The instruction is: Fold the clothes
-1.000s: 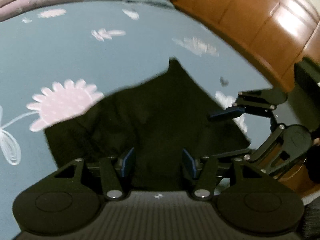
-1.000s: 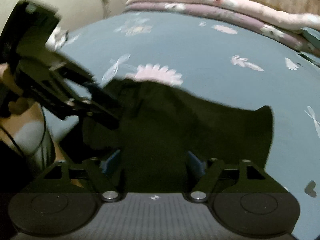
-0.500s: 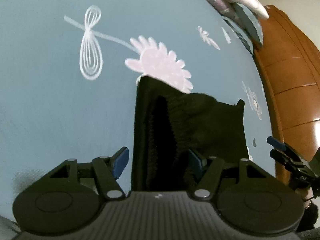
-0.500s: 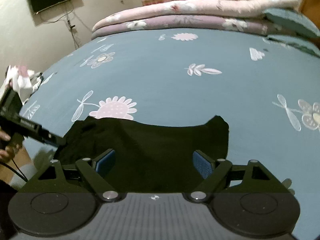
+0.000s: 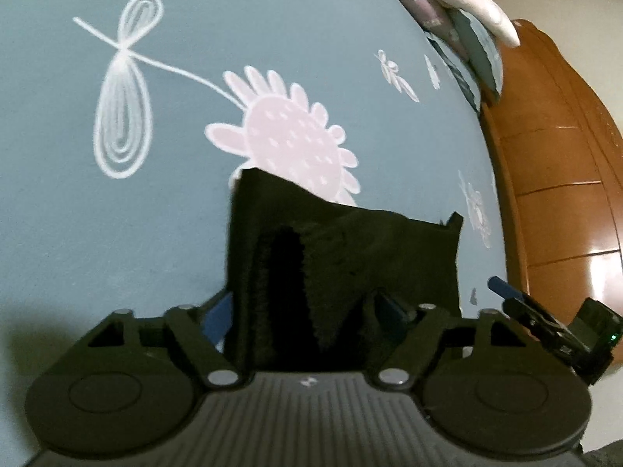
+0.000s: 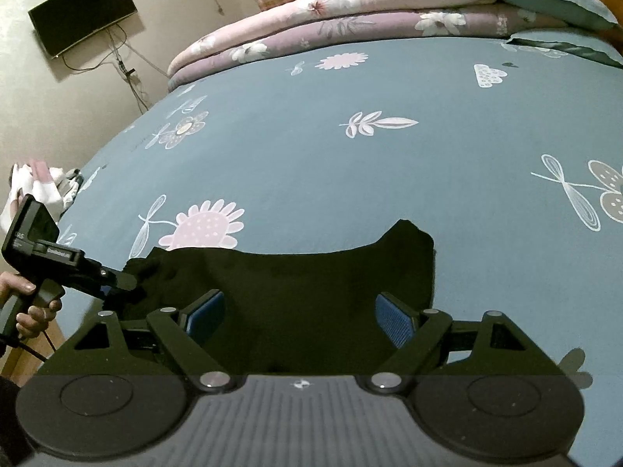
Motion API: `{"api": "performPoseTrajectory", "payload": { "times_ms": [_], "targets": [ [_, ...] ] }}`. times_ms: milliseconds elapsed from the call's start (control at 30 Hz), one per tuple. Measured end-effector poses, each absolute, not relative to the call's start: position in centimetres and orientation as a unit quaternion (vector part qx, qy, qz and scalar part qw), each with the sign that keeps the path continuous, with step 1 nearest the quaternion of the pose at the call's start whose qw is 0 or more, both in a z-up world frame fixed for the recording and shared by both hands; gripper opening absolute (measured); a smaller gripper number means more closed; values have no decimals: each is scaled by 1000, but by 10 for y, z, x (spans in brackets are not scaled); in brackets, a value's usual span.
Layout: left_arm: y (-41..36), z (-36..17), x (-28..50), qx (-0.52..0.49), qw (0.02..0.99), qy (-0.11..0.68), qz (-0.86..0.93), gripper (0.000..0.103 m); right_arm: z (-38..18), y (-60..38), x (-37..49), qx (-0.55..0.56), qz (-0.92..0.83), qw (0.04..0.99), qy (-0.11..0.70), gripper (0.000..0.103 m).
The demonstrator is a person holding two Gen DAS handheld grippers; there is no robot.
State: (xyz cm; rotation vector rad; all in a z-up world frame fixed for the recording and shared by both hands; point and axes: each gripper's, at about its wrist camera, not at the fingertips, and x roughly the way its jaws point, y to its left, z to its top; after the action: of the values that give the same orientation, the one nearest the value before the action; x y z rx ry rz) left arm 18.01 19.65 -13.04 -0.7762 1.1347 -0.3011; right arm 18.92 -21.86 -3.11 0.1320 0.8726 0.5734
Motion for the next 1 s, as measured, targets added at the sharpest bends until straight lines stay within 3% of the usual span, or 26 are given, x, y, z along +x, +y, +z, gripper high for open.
{"api": "performPoseTrajectory", "payload": {
  "times_ms": [267, 433, 600, 800, 900, 1000],
  "targets": [
    [192, -135, 145, -378, 744, 533, -141, 77, -37, -233, 195, 75, 281, 854, 431, 88],
    [187, -131, 172, -361, 755, 530, -137, 77, -42, -244, 206, 102, 283, 848, 437, 88],
    [182, -132, 193, -351, 758, 530, -148, 77, -60, -261, 216, 160, 283, 816, 477, 91],
    [177, -134, 161, -374, 739, 541, -146, 76, -84, -283, 220, 226, 278, 768, 531, 92],
    [178, -136, 160, -389, 733, 539, -141, 76, -102, -289, 216, 251, 273, 737, 565, 94],
    [174, -135, 176, -374, 735, 547, -145, 76, -113, -289, 221, 284, 287, 723, 561, 103]
  ]
}}
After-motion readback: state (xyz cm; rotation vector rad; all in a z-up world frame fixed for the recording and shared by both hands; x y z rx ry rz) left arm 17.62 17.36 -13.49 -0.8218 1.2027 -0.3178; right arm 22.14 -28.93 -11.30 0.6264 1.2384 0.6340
